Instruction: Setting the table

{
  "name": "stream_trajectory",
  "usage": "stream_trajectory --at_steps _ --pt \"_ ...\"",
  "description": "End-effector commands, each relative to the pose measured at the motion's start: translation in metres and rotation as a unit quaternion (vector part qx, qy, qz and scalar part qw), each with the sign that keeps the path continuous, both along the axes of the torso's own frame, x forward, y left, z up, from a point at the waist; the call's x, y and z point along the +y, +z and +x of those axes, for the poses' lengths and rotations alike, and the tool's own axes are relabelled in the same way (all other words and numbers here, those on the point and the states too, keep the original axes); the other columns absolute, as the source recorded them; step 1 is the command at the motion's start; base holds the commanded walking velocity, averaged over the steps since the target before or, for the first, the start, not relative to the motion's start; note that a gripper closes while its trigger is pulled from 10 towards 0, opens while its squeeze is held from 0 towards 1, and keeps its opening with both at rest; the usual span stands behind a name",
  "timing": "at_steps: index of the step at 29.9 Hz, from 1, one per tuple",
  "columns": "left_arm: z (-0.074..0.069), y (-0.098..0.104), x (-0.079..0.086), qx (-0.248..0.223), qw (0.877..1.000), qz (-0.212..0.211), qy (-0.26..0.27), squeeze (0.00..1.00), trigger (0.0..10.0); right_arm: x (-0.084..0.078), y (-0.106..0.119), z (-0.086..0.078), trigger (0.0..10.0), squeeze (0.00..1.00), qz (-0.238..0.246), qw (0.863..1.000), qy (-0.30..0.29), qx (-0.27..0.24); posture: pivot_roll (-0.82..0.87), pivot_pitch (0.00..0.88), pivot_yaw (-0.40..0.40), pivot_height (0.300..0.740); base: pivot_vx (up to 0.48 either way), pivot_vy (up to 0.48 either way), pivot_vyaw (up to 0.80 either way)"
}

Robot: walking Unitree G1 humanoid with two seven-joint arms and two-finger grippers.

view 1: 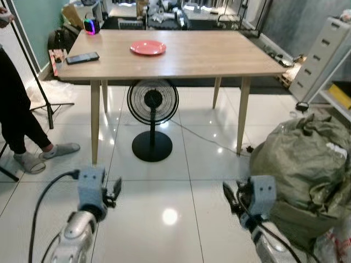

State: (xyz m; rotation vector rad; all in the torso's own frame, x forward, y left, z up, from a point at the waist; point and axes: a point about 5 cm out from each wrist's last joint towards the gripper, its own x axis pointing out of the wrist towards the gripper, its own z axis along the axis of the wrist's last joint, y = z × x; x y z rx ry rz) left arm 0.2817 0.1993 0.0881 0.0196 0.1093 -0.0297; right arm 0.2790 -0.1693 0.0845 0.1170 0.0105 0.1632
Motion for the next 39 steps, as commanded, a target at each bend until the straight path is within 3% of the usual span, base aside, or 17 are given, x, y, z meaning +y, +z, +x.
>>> stream_trajectory --at_steps 1,7,18,32,39 --pt "0.011 0.03 -0.005 -0.068 0.997 0.024 0.0 0.0 10.0 0.001 0.026 0.011 10.0 0.0 0.014 0.999 -0.006 -0.045 -0.06 0.009 0.04 0.74 0.48 0.0 0.0" --pt "0.018 0.045 -0.015 -0.098 0.995 0.026 0.007 0.0 10.0 0.01 0.039 0.014 10.0 0.0 0.021 0.998 0.008 -0.063 -0.06 0.006 0.035 0.74 0.48 0.0 0.0" --pt "0.017 0.046 -0.019 -0.096 0.995 0.02 0.006 0.0 10.0 0.012 0.037 0.01 10.0 0.0 0.02 0.999 0.015 -0.047 -0.07 0.002 0.031 0.74 0.48 0.0 0.0" --pt "0.018 0.047 -0.022 -0.095 0.995 0.016 0.005 0.0 10.0 0.012 0.039 0.012 10.0 0.0 0.021 0.999 0.013 -0.041 -0.07 0.002 0.029 0.74 0.48 0.0 -0.73" --pt "0.018 0.048 -0.022 -0.094 0.995 0.016 0.005 0.0 10.0 0.012 0.041 0.013 10.0 0.0 0.014 0.999 0.011 -0.045 -0.06 0.003 0.034 0.74 0.48 0.0 0.0"
